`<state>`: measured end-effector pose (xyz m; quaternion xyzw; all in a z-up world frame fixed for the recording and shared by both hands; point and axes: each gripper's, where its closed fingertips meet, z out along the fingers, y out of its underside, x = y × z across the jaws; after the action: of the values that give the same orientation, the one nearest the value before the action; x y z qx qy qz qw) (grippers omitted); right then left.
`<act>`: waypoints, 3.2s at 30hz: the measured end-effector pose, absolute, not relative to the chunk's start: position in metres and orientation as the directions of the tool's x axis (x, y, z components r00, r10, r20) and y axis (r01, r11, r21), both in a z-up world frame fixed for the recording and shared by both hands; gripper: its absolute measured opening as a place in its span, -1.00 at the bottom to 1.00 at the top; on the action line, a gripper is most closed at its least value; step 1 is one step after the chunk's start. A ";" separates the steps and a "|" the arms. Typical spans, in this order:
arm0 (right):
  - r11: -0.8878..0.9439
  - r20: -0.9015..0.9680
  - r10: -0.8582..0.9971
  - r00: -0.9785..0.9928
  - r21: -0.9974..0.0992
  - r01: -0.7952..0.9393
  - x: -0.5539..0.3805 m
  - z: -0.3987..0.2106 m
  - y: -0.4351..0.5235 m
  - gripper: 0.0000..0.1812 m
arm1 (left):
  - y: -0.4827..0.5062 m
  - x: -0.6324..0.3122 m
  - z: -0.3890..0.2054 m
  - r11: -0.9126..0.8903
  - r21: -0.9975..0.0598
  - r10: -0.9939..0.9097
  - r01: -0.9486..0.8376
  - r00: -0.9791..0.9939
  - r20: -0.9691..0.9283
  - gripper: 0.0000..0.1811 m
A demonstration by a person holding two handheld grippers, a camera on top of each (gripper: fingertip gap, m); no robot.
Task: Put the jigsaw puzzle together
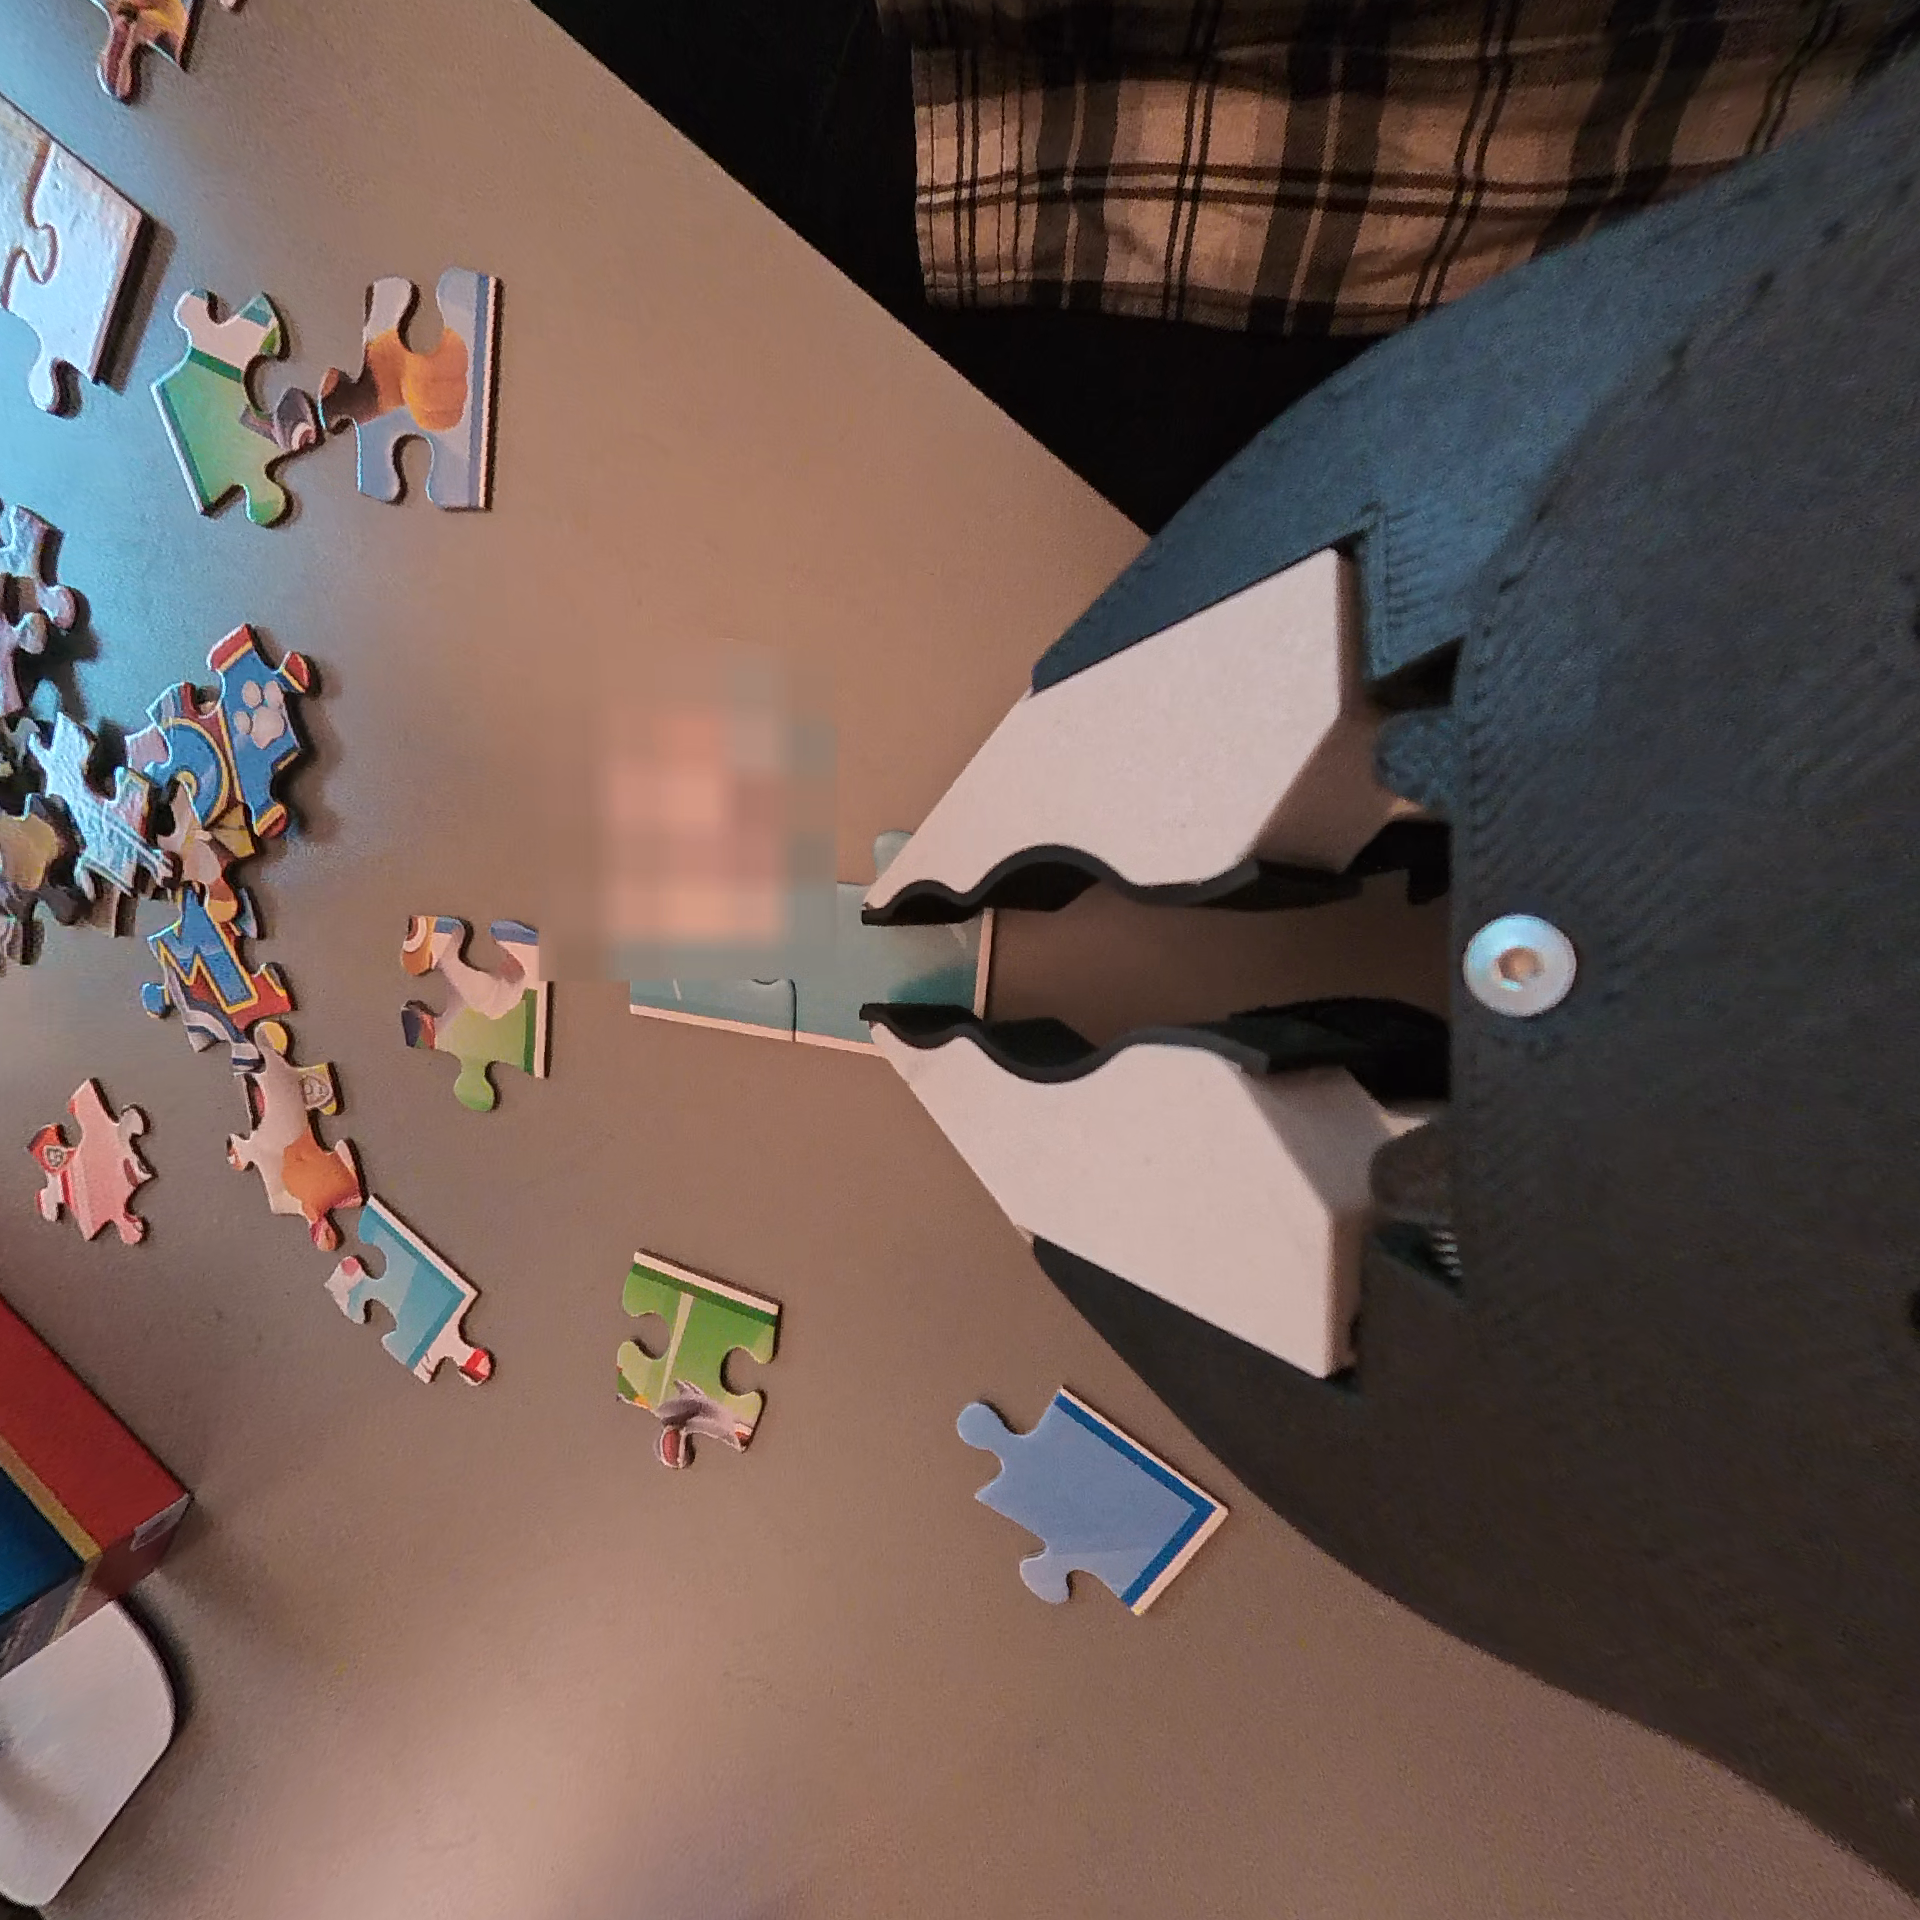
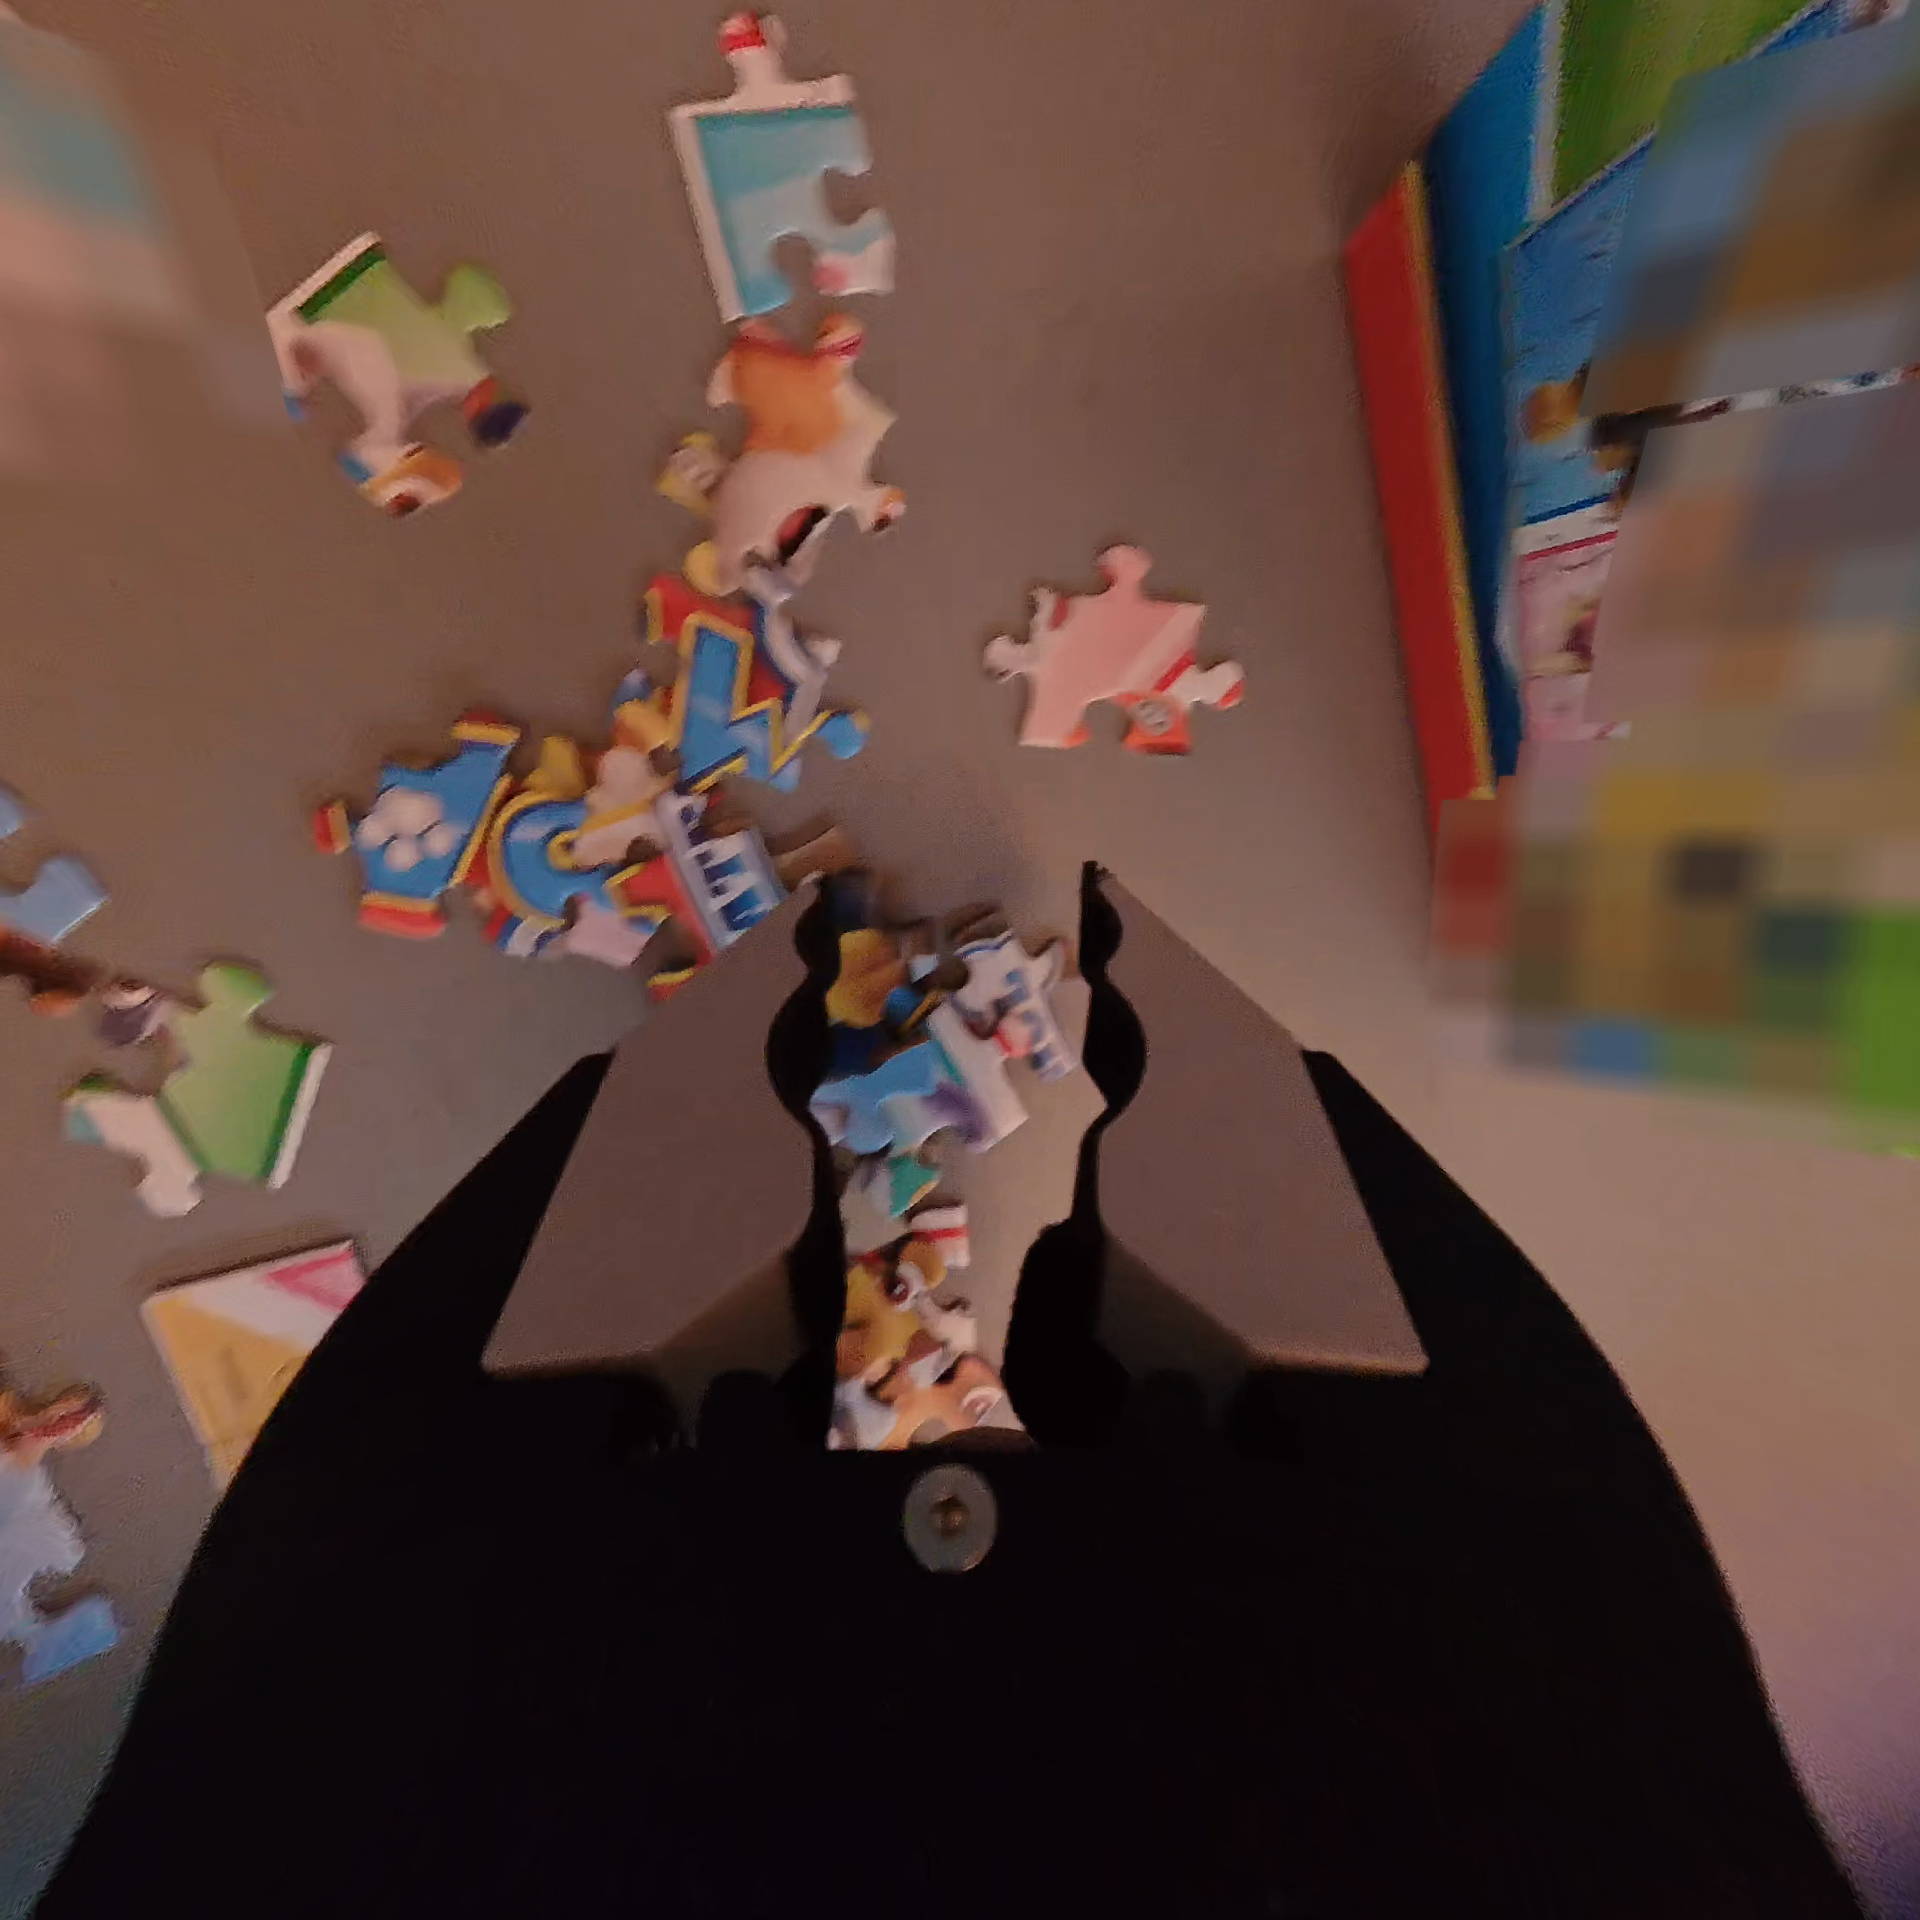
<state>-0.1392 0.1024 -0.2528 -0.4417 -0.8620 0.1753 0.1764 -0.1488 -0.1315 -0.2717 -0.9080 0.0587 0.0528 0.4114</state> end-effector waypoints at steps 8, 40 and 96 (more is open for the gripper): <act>0.414 0.030 0.886 -0.463 -0.501 0.760 -0.186 -0.273 0.110 -0.56 | -0.131 -0.149 -0.272 -0.652 -0.744 -0.057 -0.145 0.988 -0.142 -0.83; 0.501 0.031 0.826 -0.563 -0.498 0.708 -0.101 -0.266 0.110 -0.65 | -0.131 -0.147 -0.271 -0.649 -0.747 -0.065 -0.148 0.988 -0.140 -0.85; 0.375 -0.017 0.899 -0.439 -0.489 0.787 -0.132 -0.255 0.149 -0.46 | -0.130 -0.146 -0.272 -0.653 -0.749 -0.067 -0.111 0.994 -0.089 -0.83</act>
<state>-0.1317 0.1493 -0.2546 -0.5144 -0.8194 0.2188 0.1269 -0.1464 -0.1305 -0.2721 -0.9086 0.0489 0.0268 0.4138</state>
